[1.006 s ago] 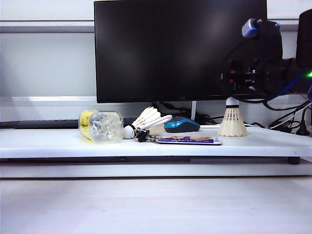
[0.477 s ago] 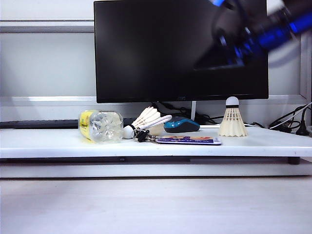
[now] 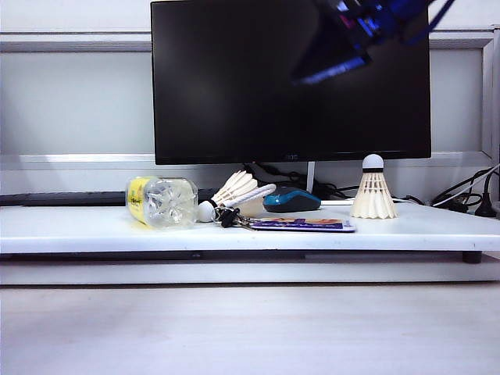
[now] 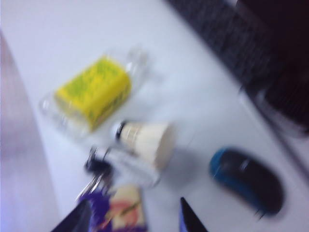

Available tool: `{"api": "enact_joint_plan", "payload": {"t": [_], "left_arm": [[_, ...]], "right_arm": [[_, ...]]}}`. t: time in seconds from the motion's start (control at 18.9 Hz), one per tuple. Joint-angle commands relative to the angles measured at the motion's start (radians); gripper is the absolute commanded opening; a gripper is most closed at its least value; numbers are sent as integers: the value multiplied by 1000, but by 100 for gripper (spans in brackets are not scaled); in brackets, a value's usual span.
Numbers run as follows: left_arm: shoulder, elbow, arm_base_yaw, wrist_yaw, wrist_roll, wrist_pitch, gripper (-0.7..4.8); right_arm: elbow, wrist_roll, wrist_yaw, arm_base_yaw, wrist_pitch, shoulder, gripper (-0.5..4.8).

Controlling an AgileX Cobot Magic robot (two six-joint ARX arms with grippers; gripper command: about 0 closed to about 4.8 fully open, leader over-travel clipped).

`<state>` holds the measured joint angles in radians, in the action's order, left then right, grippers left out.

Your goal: Stack the badminton balls on the table vertically.

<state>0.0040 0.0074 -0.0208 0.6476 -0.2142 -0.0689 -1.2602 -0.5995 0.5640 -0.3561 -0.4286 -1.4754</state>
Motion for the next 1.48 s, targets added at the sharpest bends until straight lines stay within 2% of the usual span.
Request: {"api": "enact_joint_plan", "payload": {"t": [0.05,0.26,0.32,0.37,0.53,0.64,0.95,1.11,1.32,1.48], "left_arm": [[-3,28,-1,5,0,20,-5],[-2,59,-2,3,0,22,-5],[-2,63,-2,4,-3,23,-5],[-2,63,-2,8,-11,27,-5],[1,63,-16,47,-68,108,-6],[1,66,-30,51,-77,156,-6],[4,109,-39,45,-42,111,-6],[27,158,-40,45,6,63,-6],[153,239,-40,21,51,-39,-6],[250,279,-40,23,67,-50,-6]], "right_arm": [[-6,-64,-23,-10,-137,-10,238],[-6,-115,-76,-38,-266,-40,231],[-8,-115,-69,-45,-279,-45,198],[-16,-115,-70,-58,-296,-47,190],[-81,-116,-76,-99,-354,-73,189],[-132,-116,-85,-119,-374,-93,189],[-207,-162,-109,-150,-414,-134,189],[-212,-170,-144,-158,-444,-173,189],[-212,-172,-143,-166,-450,-204,189],[-227,-177,-143,-175,-457,-208,189]]}}
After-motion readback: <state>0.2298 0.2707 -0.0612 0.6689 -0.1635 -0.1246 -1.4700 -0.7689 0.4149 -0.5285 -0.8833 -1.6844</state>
